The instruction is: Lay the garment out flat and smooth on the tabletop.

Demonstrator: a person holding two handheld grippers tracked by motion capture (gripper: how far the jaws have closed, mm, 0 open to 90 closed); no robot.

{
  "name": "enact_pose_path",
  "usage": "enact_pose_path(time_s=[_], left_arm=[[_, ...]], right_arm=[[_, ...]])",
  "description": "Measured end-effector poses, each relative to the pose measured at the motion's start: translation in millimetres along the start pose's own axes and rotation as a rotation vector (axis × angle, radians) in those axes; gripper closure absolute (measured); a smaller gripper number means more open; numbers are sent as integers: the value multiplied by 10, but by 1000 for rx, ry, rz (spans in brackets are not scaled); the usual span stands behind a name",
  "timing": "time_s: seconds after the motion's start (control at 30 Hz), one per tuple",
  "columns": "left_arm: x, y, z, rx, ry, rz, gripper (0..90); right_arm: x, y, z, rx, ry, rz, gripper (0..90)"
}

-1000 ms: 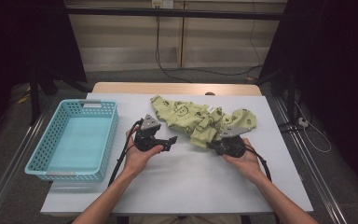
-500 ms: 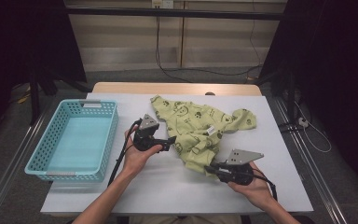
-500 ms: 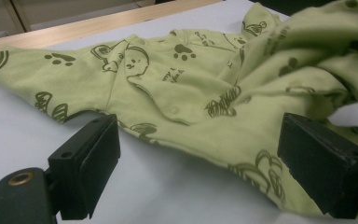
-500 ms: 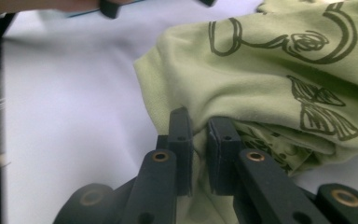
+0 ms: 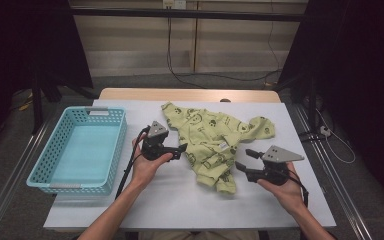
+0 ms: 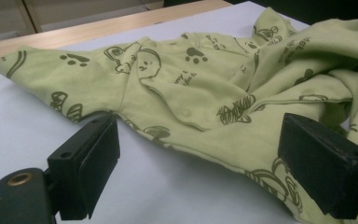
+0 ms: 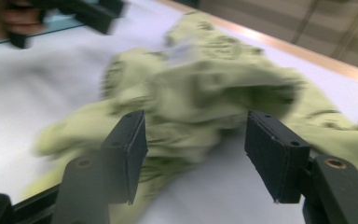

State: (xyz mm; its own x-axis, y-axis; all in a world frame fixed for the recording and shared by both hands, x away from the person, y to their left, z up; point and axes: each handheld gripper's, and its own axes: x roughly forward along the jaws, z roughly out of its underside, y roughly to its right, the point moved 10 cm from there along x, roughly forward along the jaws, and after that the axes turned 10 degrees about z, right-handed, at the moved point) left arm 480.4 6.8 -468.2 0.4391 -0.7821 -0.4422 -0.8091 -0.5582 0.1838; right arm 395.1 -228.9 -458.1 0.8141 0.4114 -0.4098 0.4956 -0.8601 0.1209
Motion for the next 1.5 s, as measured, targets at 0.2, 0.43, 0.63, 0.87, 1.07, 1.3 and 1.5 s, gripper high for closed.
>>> enact_pose_path(time_s=[0.2,0.43,0.63,0.87,1.07,1.3,1.5], left_arm=[[-146,-81,-76,14,25,-11,58],[-185,-117,-75,-29,60,-14,48],[-172,-106,-58,-47,67,0,44],[-193,-81,-58,-25,76,11,33],[-262,-26,-96,-26,116,15,34],[-247,-72,-62,-25,112,-9,38],[-256,-134,-26,-28,101,-33,40]], right_arm=[[63,497,-74,55,18,121,303],[171,870,-156,124,23,181,181],[337,1230,-141,151,-13,259,196],[501,1530,-116,180,-42,312,263],[602,1715,-101,171,-67,345,312],[806,1921,93,190,-160,368,394],[960,1975,438,220,-274,373,445]])
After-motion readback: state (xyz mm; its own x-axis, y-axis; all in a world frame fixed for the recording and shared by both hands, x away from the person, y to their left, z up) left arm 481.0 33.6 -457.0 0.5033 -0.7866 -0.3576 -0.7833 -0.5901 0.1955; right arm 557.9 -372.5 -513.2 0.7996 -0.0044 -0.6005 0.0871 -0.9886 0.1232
